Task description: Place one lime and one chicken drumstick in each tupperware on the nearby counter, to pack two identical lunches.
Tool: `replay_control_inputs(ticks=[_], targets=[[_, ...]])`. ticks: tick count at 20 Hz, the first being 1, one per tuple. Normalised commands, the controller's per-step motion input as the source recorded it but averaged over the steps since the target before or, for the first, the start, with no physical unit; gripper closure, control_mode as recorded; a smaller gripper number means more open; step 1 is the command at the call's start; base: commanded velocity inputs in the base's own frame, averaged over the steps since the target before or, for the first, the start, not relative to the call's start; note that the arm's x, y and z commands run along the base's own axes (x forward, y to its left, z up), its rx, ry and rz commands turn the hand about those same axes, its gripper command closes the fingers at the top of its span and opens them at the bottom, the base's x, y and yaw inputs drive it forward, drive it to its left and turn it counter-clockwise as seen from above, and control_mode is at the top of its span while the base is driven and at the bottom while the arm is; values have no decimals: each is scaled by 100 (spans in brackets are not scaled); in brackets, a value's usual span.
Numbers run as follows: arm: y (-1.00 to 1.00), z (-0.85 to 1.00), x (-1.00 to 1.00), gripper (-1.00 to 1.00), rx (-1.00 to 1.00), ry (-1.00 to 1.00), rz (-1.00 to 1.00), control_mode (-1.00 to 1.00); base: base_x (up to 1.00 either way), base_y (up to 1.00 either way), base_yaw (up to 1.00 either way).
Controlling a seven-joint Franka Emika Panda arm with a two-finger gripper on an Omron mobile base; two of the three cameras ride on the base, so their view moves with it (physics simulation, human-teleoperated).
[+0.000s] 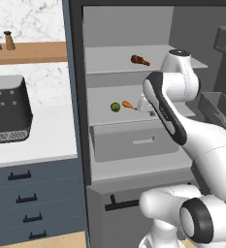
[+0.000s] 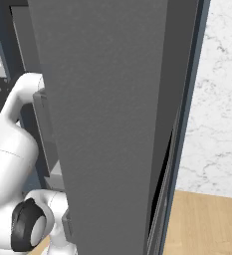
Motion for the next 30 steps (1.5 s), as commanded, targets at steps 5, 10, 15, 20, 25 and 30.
replay_control_inputs(ticks=[5, 10, 15, 20, 25, 30], targets=[[0, -2, -1, -100, 1, -23, 0, -100, 0, 0, 0], [0, 33, -4, -100, 13, -54, 14, -100, 0, 0, 0], [-13, 72, 4, -100, 5, -40, 21, -100, 0, 0, 0], [-15, 92, 32, -100, 0, -8, 11, -100, 0, 0, 0], [-3, 66, 52, -100, -2, 6, 0, -100, 0, 0, 0], [0, 7, 15, -100, 0, 2, 0, -100, 0, 0, 0]])
